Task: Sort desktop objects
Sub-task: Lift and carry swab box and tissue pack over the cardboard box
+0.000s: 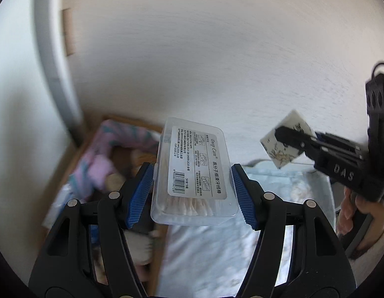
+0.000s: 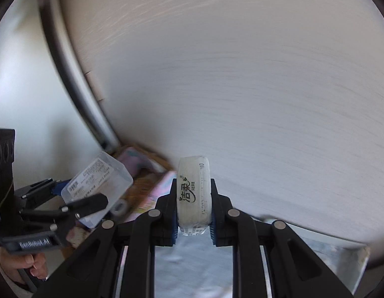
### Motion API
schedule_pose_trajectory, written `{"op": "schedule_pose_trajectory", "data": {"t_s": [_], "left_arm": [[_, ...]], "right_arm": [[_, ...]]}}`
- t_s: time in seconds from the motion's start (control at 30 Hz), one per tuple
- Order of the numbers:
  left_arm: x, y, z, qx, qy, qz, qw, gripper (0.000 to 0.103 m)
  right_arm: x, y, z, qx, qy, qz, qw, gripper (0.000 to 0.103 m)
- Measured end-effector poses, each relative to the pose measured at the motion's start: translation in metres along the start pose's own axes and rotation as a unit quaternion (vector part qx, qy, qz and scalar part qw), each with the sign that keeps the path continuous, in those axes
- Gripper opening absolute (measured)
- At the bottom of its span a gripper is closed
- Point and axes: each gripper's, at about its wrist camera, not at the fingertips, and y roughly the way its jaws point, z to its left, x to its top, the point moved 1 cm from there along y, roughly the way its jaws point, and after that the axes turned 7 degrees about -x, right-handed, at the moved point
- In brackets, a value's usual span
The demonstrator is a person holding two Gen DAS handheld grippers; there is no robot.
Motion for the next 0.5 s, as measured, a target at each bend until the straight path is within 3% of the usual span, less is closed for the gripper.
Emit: {"op": "schedule_pose_trajectory", "data": {"t_s": [0.2,0.5], "left_arm": [[-0.014,-0.016,0.047,0.016,-0.03,0.013,0.9993,0.061],[-0.04,-0.032,0.085,0.03,-0.049,0.032,0.9978,0.061]], "right_arm": [[0.006,0.024,0.049,0.044,-0.046,0.022,0.998,0.018],[-0.003,0.058,0.099,0.097,-0.098,0.073,0.988,0.018]]}}
